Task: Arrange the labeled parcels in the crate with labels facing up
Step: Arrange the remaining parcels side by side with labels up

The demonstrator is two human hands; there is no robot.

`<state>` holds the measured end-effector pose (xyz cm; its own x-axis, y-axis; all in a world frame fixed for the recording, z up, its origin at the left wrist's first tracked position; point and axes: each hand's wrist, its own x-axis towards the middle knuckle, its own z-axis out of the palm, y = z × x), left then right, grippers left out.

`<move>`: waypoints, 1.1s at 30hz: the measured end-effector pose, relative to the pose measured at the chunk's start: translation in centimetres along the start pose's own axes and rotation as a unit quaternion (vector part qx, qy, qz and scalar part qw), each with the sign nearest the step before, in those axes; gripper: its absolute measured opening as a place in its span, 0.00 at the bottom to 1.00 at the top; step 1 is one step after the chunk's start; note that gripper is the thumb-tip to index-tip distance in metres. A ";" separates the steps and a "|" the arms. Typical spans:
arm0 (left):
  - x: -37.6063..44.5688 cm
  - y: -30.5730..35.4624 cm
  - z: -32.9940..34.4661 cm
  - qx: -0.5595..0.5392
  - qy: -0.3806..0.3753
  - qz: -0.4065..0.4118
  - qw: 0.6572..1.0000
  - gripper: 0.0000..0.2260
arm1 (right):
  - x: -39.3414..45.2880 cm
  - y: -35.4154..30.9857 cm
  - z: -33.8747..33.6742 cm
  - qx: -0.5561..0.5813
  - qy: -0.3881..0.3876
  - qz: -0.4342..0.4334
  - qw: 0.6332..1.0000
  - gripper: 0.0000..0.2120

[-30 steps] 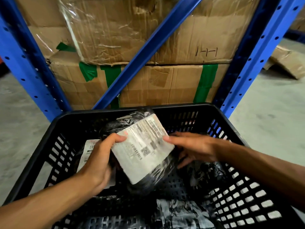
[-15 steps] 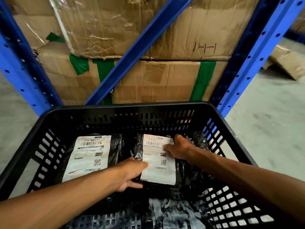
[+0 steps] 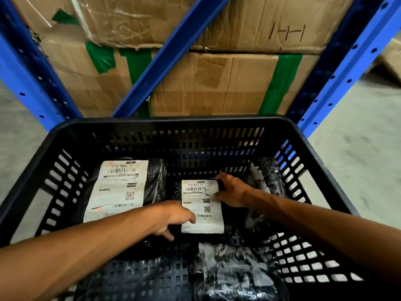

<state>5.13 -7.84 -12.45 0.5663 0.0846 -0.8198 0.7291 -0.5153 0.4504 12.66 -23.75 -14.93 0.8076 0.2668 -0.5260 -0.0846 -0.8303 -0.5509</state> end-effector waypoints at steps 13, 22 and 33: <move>-4.2 -3.3 1.5 0.175 -0.134 0.107 0.969 0.13 | -12.4 -2.0 -0.3 -0.281 -0.309 -0.091 0.904 0.32; -4.6 -2.9 0.4 0.129 -0.136 0.149 0.971 0.31 | -12.4 -0.3 -2.9 -0.301 -0.235 -0.110 0.917 0.40; -4.6 -1.0 -0.5 -0.009 -0.039 0.279 0.959 0.34 | -12.3 -1.4 -7.0 -0.055 -0.117 -0.103 0.986 0.23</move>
<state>2.00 -7.33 -9.00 0.8404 -0.2644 -0.4731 0.3278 -0.4472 0.8322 6.95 -29.33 -3.17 0.6433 0.5307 -0.5518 0.1414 -0.7907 -0.5957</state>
